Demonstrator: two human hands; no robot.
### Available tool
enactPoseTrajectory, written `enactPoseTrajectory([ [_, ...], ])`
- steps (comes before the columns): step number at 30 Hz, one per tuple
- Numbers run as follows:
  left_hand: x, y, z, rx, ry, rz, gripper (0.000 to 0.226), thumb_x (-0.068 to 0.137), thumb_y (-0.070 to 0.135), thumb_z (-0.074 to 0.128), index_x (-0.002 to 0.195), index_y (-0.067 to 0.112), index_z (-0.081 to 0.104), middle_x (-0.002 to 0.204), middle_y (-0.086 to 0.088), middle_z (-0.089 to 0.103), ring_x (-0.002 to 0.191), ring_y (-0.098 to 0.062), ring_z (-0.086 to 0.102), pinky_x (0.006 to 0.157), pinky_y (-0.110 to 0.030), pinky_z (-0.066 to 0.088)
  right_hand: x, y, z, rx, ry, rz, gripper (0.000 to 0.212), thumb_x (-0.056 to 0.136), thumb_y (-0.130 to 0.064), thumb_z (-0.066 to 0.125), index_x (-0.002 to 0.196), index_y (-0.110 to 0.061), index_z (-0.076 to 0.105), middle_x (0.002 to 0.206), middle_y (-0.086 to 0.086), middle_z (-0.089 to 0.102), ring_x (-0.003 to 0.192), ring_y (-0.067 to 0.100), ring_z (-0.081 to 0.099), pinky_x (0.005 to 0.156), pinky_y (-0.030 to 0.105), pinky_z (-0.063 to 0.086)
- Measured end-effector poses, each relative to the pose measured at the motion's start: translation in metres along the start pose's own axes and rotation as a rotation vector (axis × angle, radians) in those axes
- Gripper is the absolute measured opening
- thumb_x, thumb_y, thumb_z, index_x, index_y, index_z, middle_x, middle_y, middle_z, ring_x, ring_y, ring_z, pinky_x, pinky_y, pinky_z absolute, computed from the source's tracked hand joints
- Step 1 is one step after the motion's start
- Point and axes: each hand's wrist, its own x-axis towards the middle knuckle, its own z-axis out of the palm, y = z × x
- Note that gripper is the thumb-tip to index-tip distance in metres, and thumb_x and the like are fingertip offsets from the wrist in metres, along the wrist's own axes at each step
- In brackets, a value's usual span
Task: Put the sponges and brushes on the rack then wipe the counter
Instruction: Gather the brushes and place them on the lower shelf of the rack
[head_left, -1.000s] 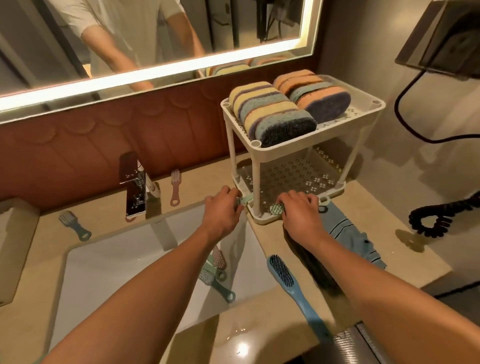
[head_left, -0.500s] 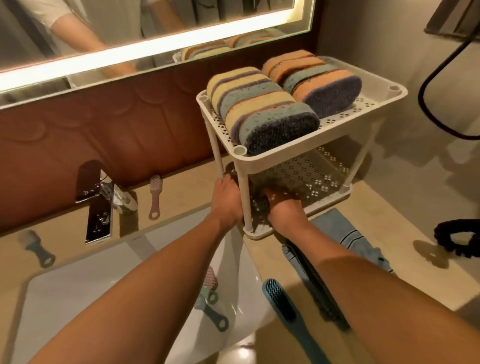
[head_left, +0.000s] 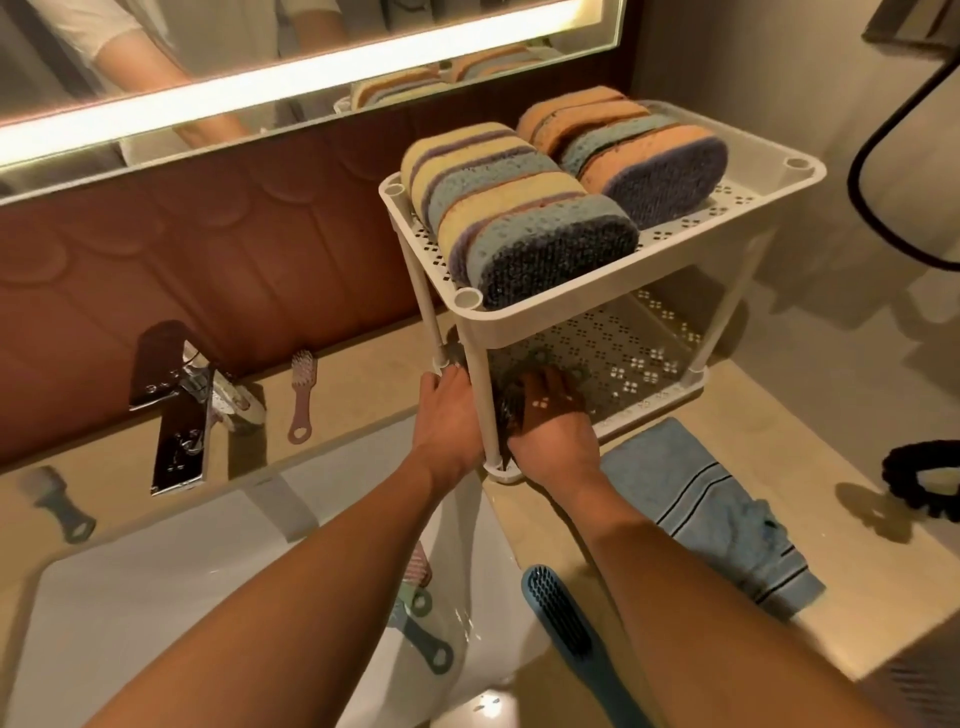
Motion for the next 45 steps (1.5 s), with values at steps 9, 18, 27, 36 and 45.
enactPoseTrajectory([
  [9, -0.002, 0.005, -0.001, -0.025, -0.050, 0.021, 0.021, 0.091, 0.050, 0.045, 0.107, 0.035, 0.048, 0.114, -0.003, 0.060, 0.116, -0.023, 0.052, 0.112, -0.053, 0.023, 0.000, 0.001, 0.007, -0.003, -0.088, 0.009, 0.062, 0.088, -0.030, 0.069, 0.141, -0.019, 0.040, 0.131, 0.008, 0.057, 0.112, 0.032, 0.062, 0.086, 0.043, 0.056],
  [18, 0.001, 0.002, 0.004, 0.004, -0.088, 0.016, 0.055, 0.093, 0.055, 0.050, 0.139, 0.026, 0.043, 0.140, -0.006, 0.051, 0.137, -0.027, 0.041, 0.117, -0.064, 0.012, 0.009, 0.003, 0.010, -0.052, -0.187, -0.058, 0.069, 0.090, -0.037, 0.065, 0.150, -0.032, 0.032, 0.160, -0.003, 0.027, 0.140, 0.032, 0.036, 0.106, 0.052, 0.046],
  [27, 0.002, 0.001, 0.001, 0.196, -0.194, -0.011, 0.084, 0.092, 0.061, 0.055, 0.159, 0.026, 0.018, 0.164, -0.006, 0.021, 0.154, -0.030, 0.008, 0.118, -0.067, 0.005, 0.015, 0.005, 0.021, -0.126, -0.227, -0.050, 0.057, 0.088, -0.046, 0.060, 0.141, -0.042, 0.038, 0.147, -0.004, 0.045, 0.135, 0.028, 0.045, 0.114, 0.049, 0.037],
  [36, 0.005, 0.002, 0.000, 0.230, -0.201, -0.014, 0.081, 0.092, 0.057, 0.058, 0.157, 0.026, 0.021, 0.161, -0.009, 0.026, 0.152, -0.033, 0.011, 0.118, -0.065, 0.003, 0.016, 0.005, 0.023, -0.169, -0.341, 0.002, 0.023, 0.093, -0.041, 0.056, 0.116, -0.040, 0.061, 0.119, -0.003, 0.065, 0.116, 0.030, 0.060, 0.099, 0.044, 0.049],
  [45, 0.004, 0.004, -0.003, 0.136, -0.020, -0.025, 0.043, 0.087, 0.042, 0.065, 0.126, 0.025, 0.054, 0.126, -0.007, 0.057, 0.126, -0.028, 0.045, 0.108, -0.052, 0.032, 0.016, 0.008, 0.024, -0.140, -0.087, -0.124, 0.048, 0.089, -0.039, 0.060, 0.135, -0.037, 0.051, 0.138, -0.001, 0.054, 0.129, 0.029, 0.051, 0.110, 0.048, 0.041],
])
